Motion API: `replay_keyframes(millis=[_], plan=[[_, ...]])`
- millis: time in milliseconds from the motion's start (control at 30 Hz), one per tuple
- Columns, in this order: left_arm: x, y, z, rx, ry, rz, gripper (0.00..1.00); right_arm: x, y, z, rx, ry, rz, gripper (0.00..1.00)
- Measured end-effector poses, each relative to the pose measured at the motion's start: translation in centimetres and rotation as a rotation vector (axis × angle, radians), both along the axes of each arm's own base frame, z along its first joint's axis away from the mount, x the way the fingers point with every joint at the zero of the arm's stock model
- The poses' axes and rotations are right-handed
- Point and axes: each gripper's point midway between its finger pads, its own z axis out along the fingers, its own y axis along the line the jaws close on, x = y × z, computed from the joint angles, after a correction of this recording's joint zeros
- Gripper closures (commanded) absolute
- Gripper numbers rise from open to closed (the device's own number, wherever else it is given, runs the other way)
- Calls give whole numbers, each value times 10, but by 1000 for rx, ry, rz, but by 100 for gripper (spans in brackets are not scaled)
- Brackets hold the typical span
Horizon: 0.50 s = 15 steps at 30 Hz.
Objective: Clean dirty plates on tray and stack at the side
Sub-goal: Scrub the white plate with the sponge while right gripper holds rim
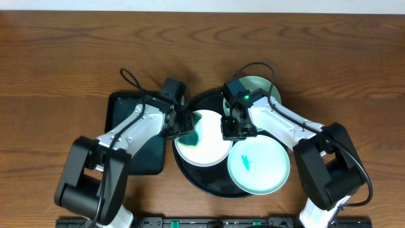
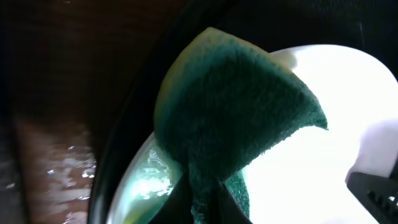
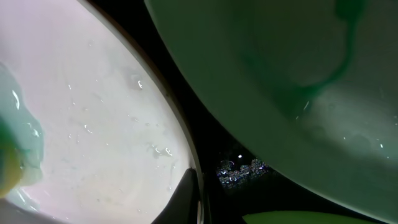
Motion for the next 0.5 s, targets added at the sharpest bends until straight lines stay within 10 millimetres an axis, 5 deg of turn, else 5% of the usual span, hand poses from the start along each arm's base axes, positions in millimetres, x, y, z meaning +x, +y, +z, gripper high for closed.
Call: replay_keyframes(millis=[233,500], plan=[[-5,-32,1,-49,-23,-63,93,0,0,0,1,1,-1,99],[-41,-86,4,-188,58,-175,93,-1,-1,0,-2,5,-1,99]])
